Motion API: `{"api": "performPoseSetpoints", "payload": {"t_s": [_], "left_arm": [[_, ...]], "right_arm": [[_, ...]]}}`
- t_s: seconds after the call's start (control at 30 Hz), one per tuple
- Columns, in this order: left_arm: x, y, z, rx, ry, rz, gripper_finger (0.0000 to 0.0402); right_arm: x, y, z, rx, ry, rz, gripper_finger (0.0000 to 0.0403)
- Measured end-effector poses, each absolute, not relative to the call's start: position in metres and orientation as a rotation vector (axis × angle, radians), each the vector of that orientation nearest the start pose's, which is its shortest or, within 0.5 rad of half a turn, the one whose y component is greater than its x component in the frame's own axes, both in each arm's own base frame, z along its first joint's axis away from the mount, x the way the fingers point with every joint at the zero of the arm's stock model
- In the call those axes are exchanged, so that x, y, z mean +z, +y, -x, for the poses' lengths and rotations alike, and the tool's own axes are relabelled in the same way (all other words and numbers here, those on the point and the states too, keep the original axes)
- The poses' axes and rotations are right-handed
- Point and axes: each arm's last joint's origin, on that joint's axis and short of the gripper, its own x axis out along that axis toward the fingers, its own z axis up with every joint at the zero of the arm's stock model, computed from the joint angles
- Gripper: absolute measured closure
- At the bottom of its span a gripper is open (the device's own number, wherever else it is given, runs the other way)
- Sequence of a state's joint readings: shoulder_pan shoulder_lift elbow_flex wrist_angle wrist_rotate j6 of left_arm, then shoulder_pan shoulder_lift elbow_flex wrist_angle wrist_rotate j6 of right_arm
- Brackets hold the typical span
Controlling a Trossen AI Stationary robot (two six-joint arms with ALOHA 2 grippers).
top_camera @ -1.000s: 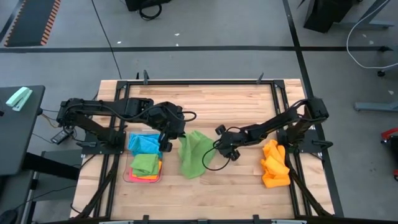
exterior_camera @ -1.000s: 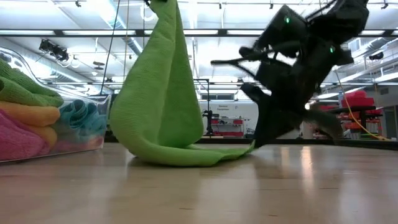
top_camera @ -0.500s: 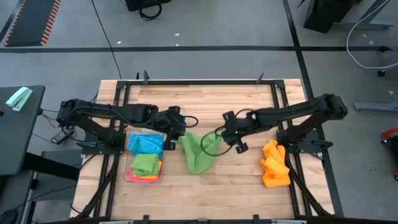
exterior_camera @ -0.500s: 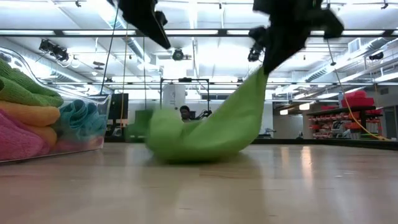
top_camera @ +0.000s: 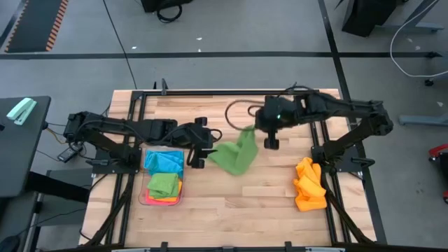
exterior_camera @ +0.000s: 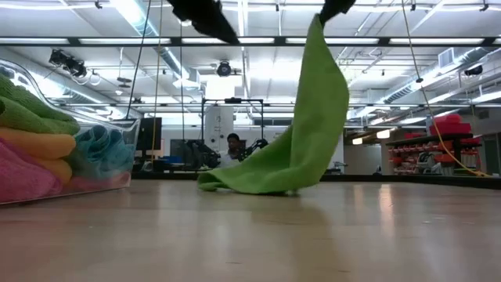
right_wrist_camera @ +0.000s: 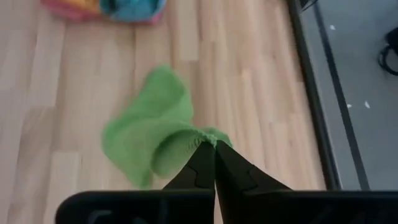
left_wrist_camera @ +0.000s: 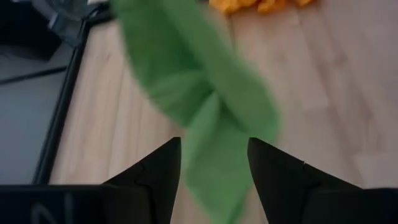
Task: Fold microfiber towels
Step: Fold the green microfiber cloth
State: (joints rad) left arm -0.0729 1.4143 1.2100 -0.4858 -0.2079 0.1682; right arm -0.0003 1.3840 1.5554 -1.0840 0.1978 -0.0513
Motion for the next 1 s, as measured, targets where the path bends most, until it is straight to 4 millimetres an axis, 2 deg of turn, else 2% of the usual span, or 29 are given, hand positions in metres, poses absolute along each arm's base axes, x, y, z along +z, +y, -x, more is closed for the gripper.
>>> {"api": "performPoseSetpoints", "payload": {"t_s": [0.27, 0.37, 0.47, 0.63, 0.7, 0.83, 1.0], "left_arm": [[0.314, -0.033, -0.314, 0.044, 0.557, -0.191, 0.0207], [0.309, -0.040, -0.322, 0.031, 0.531, -0.174, 0.0211], [0.301, -0.044, -0.331, 0.013, 0.528, -0.208, 0.0218], [0.289, -0.047, -0.347, 0.010, 0.495, -0.230, 0.0228], [0.283, -0.047, -0.351, 0.009, 0.505, -0.228, 0.0230], [0.277, -0.050, -0.353, 0.017, 0.528, -0.171, 0.0228], [0.271, -0.060, -0.348, 0.007, 0.595, -0.126, 0.0234]], "right_arm": [[0.423, -0.011, -0.255, -0.218, 0.789, 0.017, 0.0398], [0.426, -0.005, -0.255, -0.060, 0.782, 0.004, 0.0398], [0.426, 0.012, -0.256, 0.160, 0.773, 0.048, 0.0398], [0.417, 0.051, -0.263, 0.357, 0.773, 0.195, 0.0397], [0.412, 0.064, -0.268, 0.386, 0.779, 0.283, 0.0397], [0.398, 0.081, -0.287, 0.314, 0.799, 0.340, 0.0397], [0.378, 0.084, -0.309, 0.162, 0.864, 0.205, 0.0397]]}}
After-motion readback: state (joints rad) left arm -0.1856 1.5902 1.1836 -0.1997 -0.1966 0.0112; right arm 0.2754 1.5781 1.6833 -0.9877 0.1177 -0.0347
